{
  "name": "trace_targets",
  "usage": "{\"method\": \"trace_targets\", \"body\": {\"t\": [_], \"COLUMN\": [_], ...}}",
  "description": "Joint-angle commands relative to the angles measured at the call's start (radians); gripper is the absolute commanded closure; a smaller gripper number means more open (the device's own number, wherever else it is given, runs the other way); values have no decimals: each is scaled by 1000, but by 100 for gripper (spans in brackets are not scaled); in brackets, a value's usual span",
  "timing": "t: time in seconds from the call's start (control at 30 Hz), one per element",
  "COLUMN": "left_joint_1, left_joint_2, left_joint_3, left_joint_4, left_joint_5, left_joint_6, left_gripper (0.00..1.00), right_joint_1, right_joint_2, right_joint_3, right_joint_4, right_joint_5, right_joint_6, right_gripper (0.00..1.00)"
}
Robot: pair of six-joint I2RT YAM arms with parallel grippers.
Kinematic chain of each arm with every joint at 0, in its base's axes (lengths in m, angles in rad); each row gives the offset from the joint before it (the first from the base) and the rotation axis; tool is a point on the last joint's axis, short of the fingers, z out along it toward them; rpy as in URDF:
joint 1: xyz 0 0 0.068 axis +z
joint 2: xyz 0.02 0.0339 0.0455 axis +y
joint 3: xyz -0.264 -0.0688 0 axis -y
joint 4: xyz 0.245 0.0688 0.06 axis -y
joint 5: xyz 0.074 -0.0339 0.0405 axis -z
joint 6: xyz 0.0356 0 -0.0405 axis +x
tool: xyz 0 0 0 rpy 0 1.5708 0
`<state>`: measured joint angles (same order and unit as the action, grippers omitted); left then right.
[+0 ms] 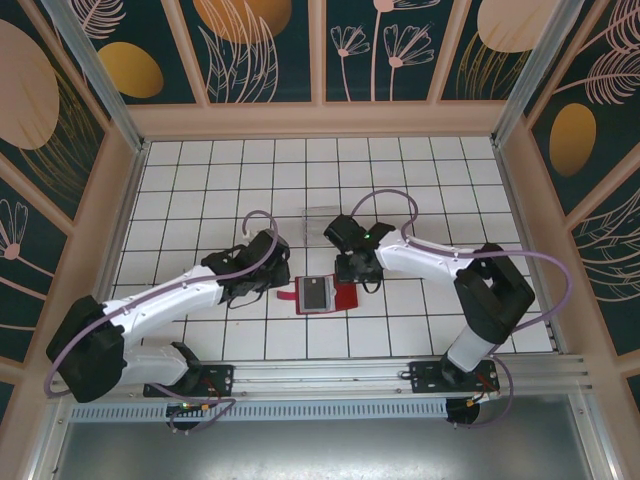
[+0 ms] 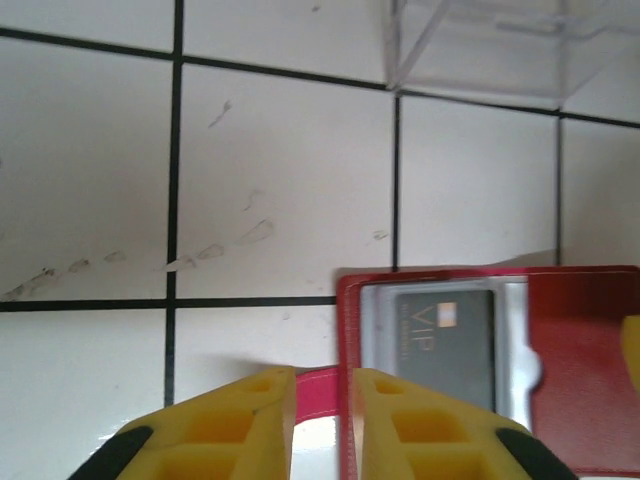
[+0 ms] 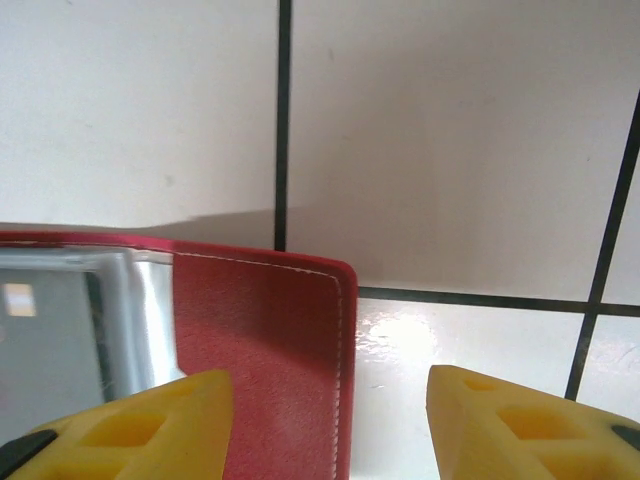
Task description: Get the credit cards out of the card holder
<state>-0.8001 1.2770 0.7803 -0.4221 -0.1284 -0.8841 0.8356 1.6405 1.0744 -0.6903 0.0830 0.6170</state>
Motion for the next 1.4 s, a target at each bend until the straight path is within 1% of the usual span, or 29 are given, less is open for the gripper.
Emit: {"method": "trace_targets", "body": {"t": [0.0,0.03,0.1,0.2,0.27,0.3,0.4,0.47,0.6,0.83,0.97,1.23,1.37], "left_joint_1": [4,3,3,4,3,4,3,4,2,2,2,1,1], "left_joint_2": [-2,12,51,88,102,110,128,143,176,215,239,258,221], "left_joint_3": [12,12,5,-27,-46,-55,-75,-85,-97,-122,-135,-147,-138], "left_joint_4": [28,46,91,158,190,205,250,268,284,303,321,299,284], "left_joint_5": [83,111,166,207,224,236,264,274,283,291,308,269,258], "left_joint_6": [22,20,12,-5,-10,-7,-13,-16,-15,-3,-5,6,6], "left_gripper": [74,75,78,80,83,83,83,83,83,79,78,81,82], "right_joint_1": [12,13,16,17,18,16,16,14,10,-4,-9,-12,-13], "right_joint_2": [-26,-26,-28,-33,-37,-39,-31,-20,1,33,44,20,-8], "right_joint_3": [52,61,78,84,70,56,17,-8,-77,-173,-207,-216,-209], "right_joint_4": [-58,-58,-57,-31,17,47,129,173,274,368,390,393,377], "right_joint_5": [36,34,23,-18,-63,-111,-198,-240,-319,-363,-367,-359,-350], "right_joint_6": [14,13,10,8,9,12,18,23,42,58,64,71,75], "right_gripper": [46,46,46,48,51,52,54,58,61,62,62,63,63]}}
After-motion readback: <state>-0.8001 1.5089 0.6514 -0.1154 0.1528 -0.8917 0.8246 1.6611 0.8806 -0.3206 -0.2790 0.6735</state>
